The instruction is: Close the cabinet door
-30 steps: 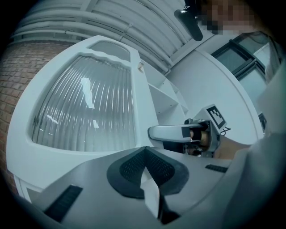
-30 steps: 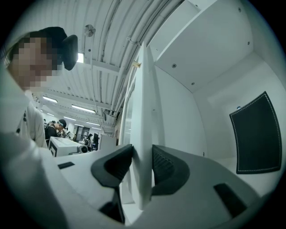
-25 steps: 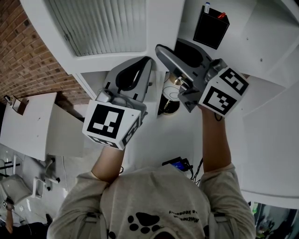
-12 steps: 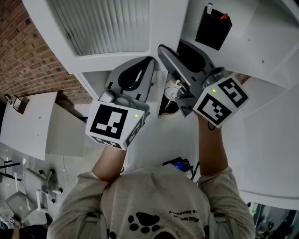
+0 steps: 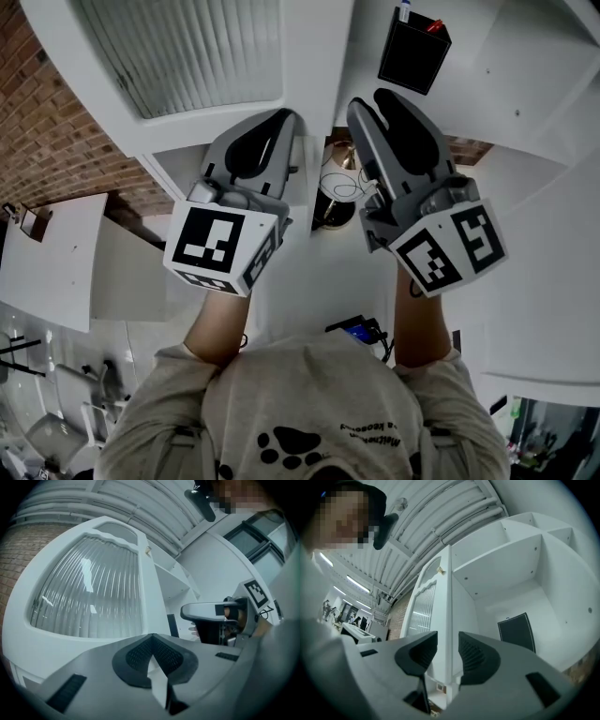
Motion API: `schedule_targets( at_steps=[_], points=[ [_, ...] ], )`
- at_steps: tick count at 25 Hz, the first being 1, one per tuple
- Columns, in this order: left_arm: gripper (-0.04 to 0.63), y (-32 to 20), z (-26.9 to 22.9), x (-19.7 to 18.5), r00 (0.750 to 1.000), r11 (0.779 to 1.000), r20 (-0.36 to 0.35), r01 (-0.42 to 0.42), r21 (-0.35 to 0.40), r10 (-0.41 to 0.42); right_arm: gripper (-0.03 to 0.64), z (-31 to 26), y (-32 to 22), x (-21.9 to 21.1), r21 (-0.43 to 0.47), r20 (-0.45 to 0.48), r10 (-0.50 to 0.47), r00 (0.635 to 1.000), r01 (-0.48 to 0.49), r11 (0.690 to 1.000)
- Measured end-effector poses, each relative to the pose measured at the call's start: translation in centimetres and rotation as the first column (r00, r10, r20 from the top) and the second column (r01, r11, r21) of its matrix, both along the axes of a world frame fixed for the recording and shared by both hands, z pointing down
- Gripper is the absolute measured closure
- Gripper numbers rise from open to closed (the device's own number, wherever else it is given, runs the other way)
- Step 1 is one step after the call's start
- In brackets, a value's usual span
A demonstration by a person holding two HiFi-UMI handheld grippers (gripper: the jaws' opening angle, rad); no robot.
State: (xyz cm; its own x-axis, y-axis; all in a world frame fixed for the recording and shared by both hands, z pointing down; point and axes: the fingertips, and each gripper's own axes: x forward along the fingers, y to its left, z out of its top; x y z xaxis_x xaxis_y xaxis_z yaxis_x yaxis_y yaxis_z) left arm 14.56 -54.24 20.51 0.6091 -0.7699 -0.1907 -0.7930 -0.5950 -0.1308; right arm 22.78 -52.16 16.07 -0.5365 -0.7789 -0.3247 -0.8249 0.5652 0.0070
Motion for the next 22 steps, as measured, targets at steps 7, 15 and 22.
schedule_targets(
  at_steps=[7, 15, 22],
  points=[
    [0.588, -0.2, -0.1, 0.1, 1.000, 1.000, -0.002, 0.002, -0.008, -0.002, 0.517, -0.1, 2.4, -0.2, 0.033, -0.052, 0.109, 0.993, -0.107, 0.994],
    [0.588, -0.3, -0.1, 0.1, 1.000, 1.000, -0.001, 0.009, -0.010, -0.009, 0.595, 1.1, 5.5, -1.6, 0.029, -0.058, 0.146, 0.988, -0.144, 0.989],
    [0.588, -0.2, -0.1, -0.1, 1.000, 1.000, 0.003, 0.019, -0.006, -0.019, 0.600, 2.0, 8.6, -2.9, 0.040, -0.083, 0.170, 0.982, -0.167, 0.985]
  ],
)
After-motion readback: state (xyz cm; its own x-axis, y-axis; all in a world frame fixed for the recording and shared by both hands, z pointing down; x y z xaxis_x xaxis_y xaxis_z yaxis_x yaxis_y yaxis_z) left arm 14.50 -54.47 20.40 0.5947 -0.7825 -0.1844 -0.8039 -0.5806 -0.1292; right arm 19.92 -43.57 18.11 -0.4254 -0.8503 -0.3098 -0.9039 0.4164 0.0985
